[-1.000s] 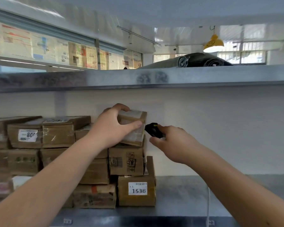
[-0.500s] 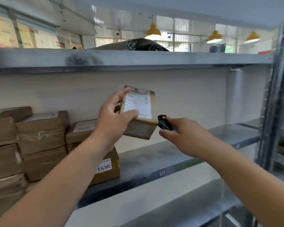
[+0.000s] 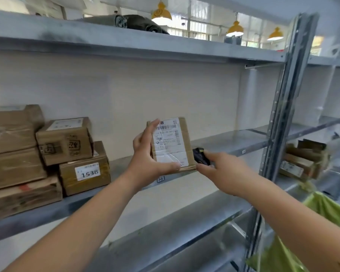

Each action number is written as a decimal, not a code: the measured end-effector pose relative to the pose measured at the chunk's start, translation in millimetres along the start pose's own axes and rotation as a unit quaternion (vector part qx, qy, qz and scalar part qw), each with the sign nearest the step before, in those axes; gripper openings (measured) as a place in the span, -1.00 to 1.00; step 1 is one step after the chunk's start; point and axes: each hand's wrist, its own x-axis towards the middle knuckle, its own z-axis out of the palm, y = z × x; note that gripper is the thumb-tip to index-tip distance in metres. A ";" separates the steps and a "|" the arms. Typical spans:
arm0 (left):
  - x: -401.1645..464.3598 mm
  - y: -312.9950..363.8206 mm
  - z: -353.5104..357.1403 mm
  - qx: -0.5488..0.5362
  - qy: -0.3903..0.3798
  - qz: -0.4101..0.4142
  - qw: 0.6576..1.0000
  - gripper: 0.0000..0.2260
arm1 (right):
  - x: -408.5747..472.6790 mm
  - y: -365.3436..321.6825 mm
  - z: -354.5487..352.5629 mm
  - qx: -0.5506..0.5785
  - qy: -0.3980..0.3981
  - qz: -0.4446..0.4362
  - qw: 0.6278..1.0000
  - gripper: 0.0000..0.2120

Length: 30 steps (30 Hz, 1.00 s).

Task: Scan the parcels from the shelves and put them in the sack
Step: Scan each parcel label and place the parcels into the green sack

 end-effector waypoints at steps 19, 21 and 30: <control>20.6 -27.8 64.2 0.217 0.141 0.047 0.965 0.09 | -12.6 91.7 -32.4 -0.062 -0.152 -0.097 0.982 -0.47; 21.6 -27.0 69.9 0.230 0.144 0.044 0.961 0.10 | -13.3 98.2 -35.5 -0.073 -0.158 -0.103 0.979 -0.50; 20.0 -25.7 95.8 0.256 0.159 0.041 0.953 0.10 | -19.3 124.4 -50.1 -0.110 -0.169 -0.125 0.971 -0.51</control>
